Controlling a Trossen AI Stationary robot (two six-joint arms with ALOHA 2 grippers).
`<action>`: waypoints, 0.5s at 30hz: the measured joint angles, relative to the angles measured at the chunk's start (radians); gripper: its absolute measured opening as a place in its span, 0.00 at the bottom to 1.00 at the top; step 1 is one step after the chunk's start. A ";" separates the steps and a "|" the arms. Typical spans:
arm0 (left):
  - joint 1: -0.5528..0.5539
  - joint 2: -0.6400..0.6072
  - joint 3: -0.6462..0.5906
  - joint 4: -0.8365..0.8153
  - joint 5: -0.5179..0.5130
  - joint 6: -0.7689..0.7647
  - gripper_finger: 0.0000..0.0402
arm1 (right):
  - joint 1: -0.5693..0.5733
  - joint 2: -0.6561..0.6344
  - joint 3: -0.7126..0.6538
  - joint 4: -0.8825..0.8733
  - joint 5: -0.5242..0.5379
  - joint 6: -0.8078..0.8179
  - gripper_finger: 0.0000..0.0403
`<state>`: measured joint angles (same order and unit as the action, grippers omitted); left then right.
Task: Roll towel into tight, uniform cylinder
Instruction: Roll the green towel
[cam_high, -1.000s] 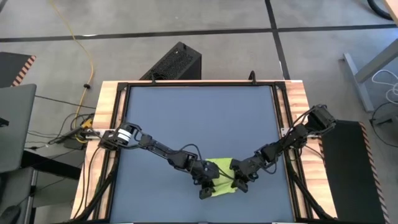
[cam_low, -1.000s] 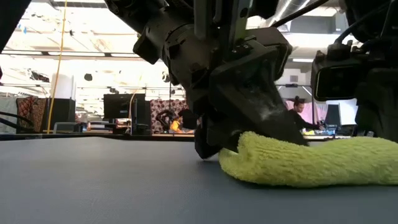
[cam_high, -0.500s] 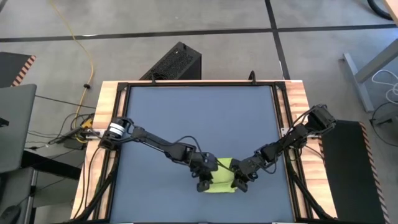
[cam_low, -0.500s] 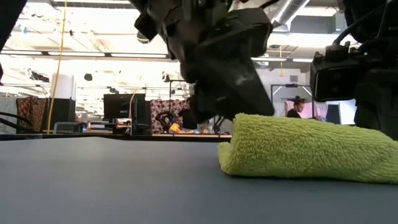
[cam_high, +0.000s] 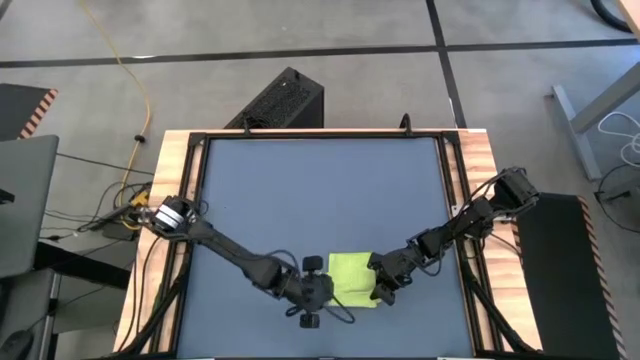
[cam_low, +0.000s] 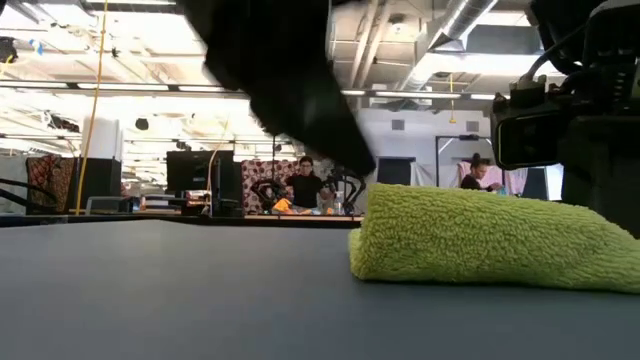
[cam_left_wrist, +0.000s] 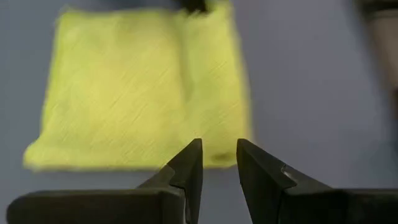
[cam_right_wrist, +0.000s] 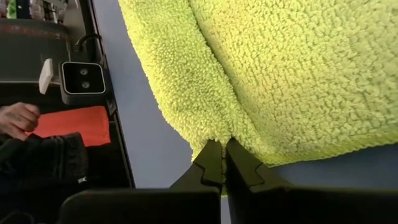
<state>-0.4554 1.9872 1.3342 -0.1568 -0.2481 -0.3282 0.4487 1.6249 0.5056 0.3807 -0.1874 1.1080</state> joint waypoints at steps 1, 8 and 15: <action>-0.006 0.011 -0.001 -0.001 -0.044 -0.010 0.22 | -0.001 0.000 0.000 0.000 -0.001 -0.001 0.05; -0.012 0.025 0.000 0.119 -0.020 0.056 0.27 | -0.002 0.000 0.000 -0.003 -0.001 -0.004 0.05; -0.011 0.041 0.001 0.173 0.008 0.146 0.41 | -0.002 0.000 0.000 -0.002 0.000 -0.005 0.05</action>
<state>-0.4663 2.0278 1.3351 0.0162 -0.2400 -0.1825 0.4469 1.6253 0.5053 0.3790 -0.1875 1.1030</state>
